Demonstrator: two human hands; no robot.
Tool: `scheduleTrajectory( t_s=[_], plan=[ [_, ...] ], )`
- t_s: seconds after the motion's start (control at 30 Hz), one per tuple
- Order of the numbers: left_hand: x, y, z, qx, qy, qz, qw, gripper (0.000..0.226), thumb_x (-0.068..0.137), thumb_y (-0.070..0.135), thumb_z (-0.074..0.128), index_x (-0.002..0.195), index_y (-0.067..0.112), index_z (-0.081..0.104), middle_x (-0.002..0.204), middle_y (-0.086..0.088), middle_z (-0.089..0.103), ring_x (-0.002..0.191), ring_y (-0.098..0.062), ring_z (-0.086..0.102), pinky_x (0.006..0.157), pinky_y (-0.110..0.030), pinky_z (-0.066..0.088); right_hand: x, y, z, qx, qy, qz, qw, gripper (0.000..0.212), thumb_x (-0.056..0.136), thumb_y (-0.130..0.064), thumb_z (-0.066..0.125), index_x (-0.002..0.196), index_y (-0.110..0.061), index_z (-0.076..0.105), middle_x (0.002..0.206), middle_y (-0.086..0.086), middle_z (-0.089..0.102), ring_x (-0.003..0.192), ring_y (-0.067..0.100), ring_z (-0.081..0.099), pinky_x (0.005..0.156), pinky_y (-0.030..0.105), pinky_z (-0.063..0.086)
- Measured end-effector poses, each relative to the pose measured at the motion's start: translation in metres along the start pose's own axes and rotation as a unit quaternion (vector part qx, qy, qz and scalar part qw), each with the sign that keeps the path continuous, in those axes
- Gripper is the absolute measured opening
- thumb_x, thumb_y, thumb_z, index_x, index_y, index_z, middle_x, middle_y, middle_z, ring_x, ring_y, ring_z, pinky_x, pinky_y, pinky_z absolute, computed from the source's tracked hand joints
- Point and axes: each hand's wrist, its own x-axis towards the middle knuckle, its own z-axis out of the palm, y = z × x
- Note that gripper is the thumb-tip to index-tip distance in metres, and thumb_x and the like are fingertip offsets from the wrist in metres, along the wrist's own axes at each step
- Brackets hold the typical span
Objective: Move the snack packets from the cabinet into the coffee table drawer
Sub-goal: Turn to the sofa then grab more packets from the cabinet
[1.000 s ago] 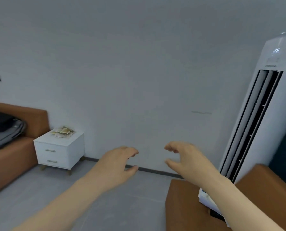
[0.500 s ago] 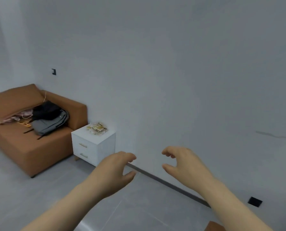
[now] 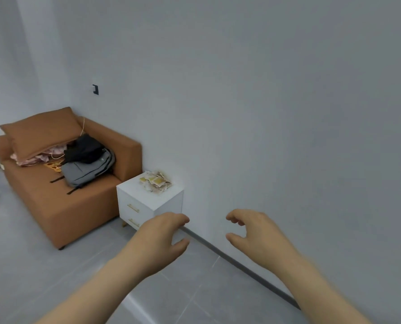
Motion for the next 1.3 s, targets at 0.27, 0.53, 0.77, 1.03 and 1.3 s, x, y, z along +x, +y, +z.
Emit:
scheduleTrajectory(
  t_s=[0.27, 0.53, 0.77, 1.03, 1.3],
  plan=[
    [0.132, -0.059, 0.025, 0.014, 0.008, -0.048, 0.999, 0.043, 0.089, 0.042, 0.055, 0.131, 0.033, 0.047, 0.126, 0.018, 0.054, 0.112, 0.000, 0.051, 0.090, -0.014, 0.039, 0.153, 0.053, 0.026, 0.007, -0.014, -0.030, 0.999, 0.042, 0.089, -0.034, 0.055, 0.130, -0.028, 0.051, 0.127, -0.013, 0.056, 0.115, 0.004, 0.051, 0.095, 0.019, 0.041],
    [0.250, -0.118, 0.033, 0.028, 0.005, -0.116, 0.993, 0.043, 0.090, 0.042, 0.053, 0.131, 0.033, 0.047, 0.125, 0.018, 0.053, 0.112, 0.000, 0.050, 0.092, -0.017, 0.041, 0.306, 0.088, 0.047, 0.023, -0.051, -0.065, 0.996, 0.042, 0.088, -0.033, 0.054, 0.129, -0.028, 0.051, 0.126, -0.012, 0.057, 0.115, 0.005, 0.051, 0.094, 0.021, 0.042],
    [0.329, -0.205, 0.036, 0.032, -0.002, -0.160, 0.987, 0.043, 0.090, 0.043, 0.054, 0.131, 0.033, 0.048, 0.125, 0.018, 0.053, 0.111, -0.001, 0.051, 0.093, -0.019, 0.043, 0.430, 0.085, 0.094, 0.034, -0.088, -0.078, 0.993, 0.043, 0.087, -0.033, 0.055, 0.129, -0.028, 0.051, 0.125, -0.013, 0.056, 0.114, 0.004, 0.051, 0.093, 0.020, 0.042],
    [0.423, -0.343, 0.018, 0.008, -0.022, -0.170, 0.985, 0.044, 0.090, 0.040, 0.055, 0.132, 0.031, 0.048, 0.125, 0.017, 0.054, 0.111, -0.002, 0.053, 0.093, -0.021, 0.045, 0.573, 0.046, 0.157, 0.044, -0.112, -0.043, 0.992, 0.042, 0.087, -0.033, 0.055, 0.129, -0.031, 0.051, 0.124, -0.014, 0.056, 0.112, 0.003, 0.051, 0.091, 0.018, 0.041],
    [0.515, -0.445, 0.018, -0.004, -0.066, -0.153, 0.986, 0.042, 0.090, 0.040, 0.053, 0.131, 0.031, 0.048, 0.127, 0.017, 0.054, 0.114, -0.001, 0.051, 0.091, -0.016, 0.040, 0.682, 0.030, 0.204, 0.048, -0.131, -0.002, 0.990, 0.041, 0.086, -0.035, 0.057, 0.127, -0.032, 0.052, 0.122, -0.015, 0.057, 0.112, 0.003, 0.050, 0.090, 0.018, 0.041]
  ],
)
